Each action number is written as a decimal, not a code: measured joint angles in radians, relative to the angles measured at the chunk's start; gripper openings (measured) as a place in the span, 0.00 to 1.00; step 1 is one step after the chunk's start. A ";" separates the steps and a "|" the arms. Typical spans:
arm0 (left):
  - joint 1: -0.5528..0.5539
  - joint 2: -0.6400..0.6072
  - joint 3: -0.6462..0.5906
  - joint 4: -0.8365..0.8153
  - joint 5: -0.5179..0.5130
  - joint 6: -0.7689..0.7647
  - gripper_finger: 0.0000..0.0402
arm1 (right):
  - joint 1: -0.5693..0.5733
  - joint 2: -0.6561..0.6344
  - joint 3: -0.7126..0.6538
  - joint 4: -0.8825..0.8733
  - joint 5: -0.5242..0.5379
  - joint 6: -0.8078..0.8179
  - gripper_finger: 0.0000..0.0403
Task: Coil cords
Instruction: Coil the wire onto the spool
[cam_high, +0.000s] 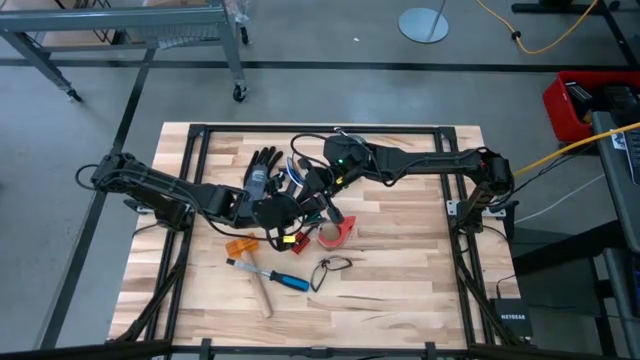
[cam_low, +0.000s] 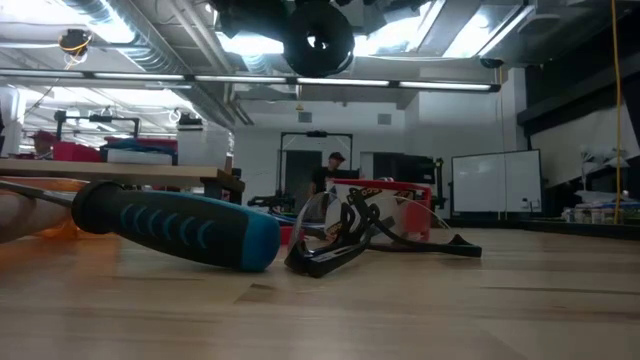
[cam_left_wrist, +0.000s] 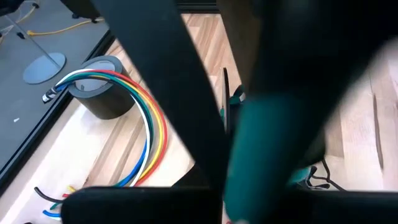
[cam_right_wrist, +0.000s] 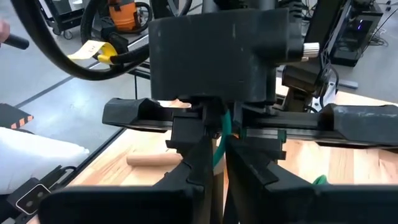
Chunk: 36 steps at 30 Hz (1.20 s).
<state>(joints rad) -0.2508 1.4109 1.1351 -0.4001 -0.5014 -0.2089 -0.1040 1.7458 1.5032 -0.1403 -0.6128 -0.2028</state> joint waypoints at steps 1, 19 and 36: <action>0.000 0.000 0.000 0.000 0.000 0.000 0.00 | 0.000 0.000 0.000 0.002 0.000 0.000 0.12; 0.000 0.000 0.000 -0.010 -0.001 -0.001 0.00 | 0.000 0.000 0.000 0.012 0.096 -0.003 0.13; 0.000 0.000 0.000 -0.007 0.002 0.000 0.00 | -0.001 -0.002 0.000 0.009 0.051 0.093 0.44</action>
<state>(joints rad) -0.2508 1.4109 1.1347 -0.4073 -0.4997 -0.2090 -0.1047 1.7439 1.5036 -0.1318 -0.5623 -0.1099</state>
